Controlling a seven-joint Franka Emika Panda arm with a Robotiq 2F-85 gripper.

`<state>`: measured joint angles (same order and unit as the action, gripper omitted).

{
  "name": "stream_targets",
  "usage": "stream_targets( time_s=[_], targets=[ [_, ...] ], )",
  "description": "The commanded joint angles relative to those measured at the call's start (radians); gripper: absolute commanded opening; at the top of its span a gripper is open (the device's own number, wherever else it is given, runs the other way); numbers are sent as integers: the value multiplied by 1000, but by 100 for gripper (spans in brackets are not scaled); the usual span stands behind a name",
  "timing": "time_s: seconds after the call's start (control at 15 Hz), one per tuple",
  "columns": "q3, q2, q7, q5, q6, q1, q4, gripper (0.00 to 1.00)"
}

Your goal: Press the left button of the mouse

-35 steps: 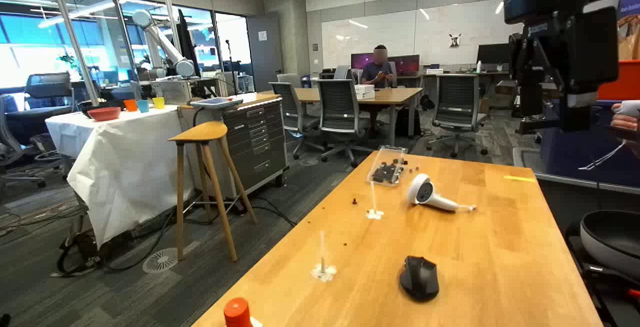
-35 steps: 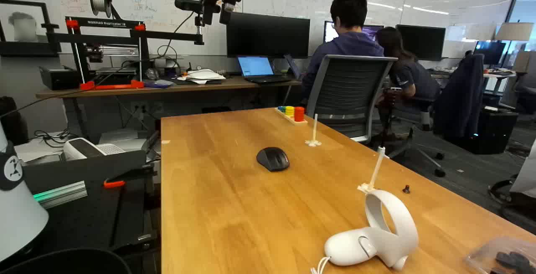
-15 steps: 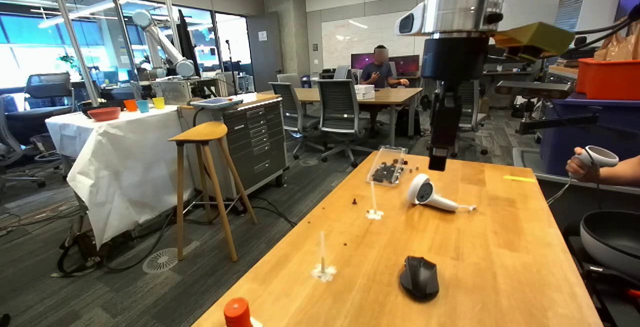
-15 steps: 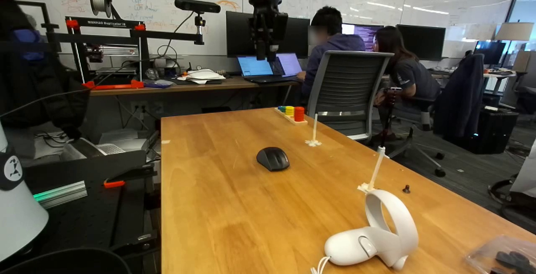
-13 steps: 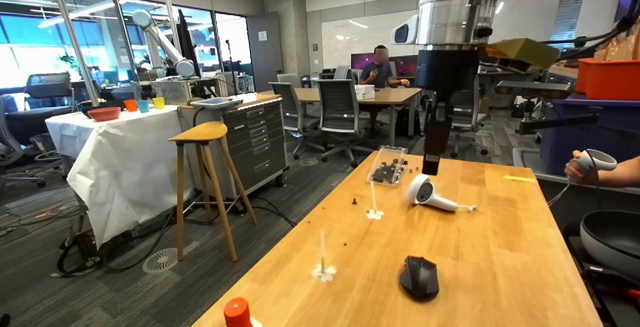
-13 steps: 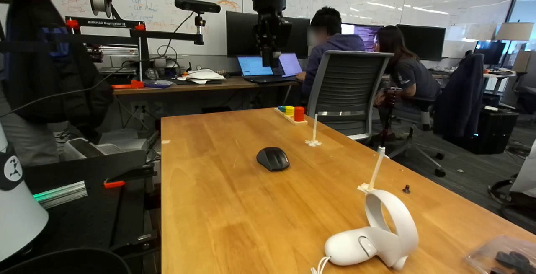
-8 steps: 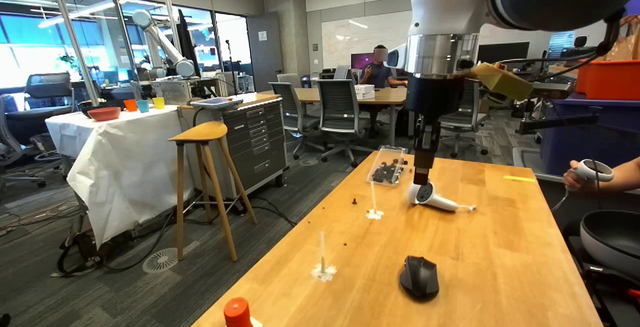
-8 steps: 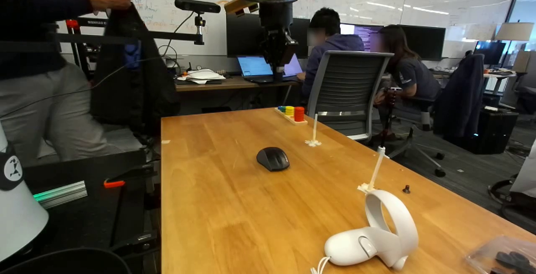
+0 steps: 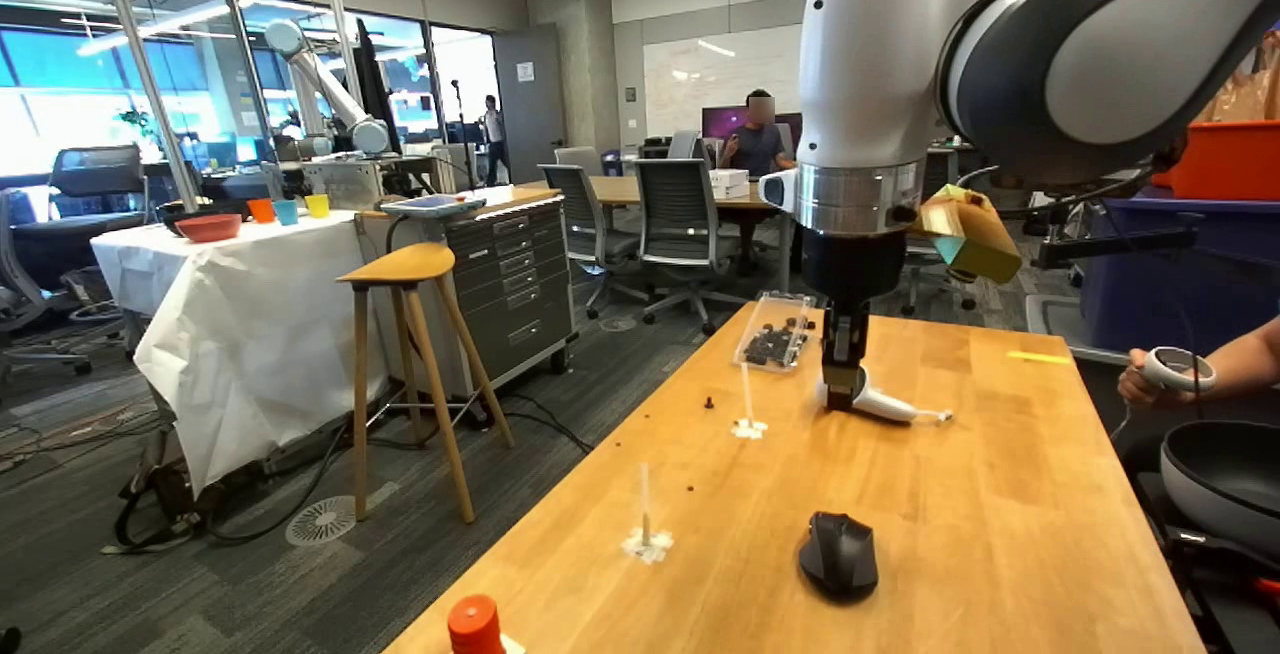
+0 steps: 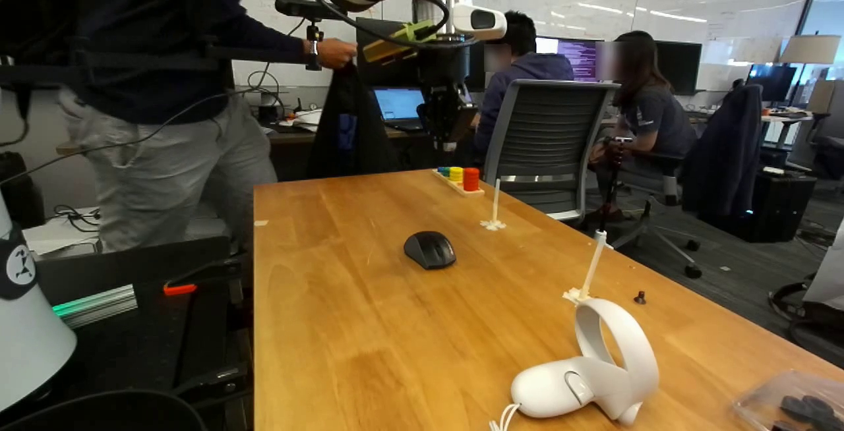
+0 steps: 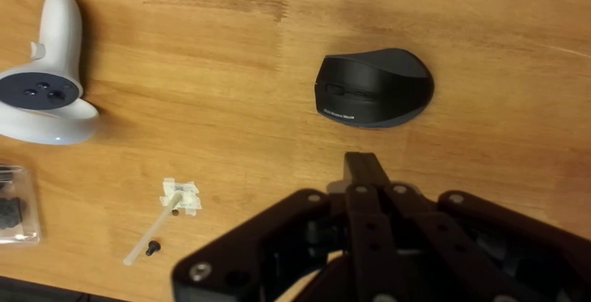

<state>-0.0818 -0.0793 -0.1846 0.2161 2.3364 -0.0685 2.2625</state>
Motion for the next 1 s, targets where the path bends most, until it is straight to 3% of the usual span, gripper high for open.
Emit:
stream_targets(
  time_s=[0.0, 0.93],
  targets=[
    [22, -46, -44, 55, 32, -7, -10, 0],
    [67, -195, -106, 156, 97, -37, -36, 0]
  ],
)
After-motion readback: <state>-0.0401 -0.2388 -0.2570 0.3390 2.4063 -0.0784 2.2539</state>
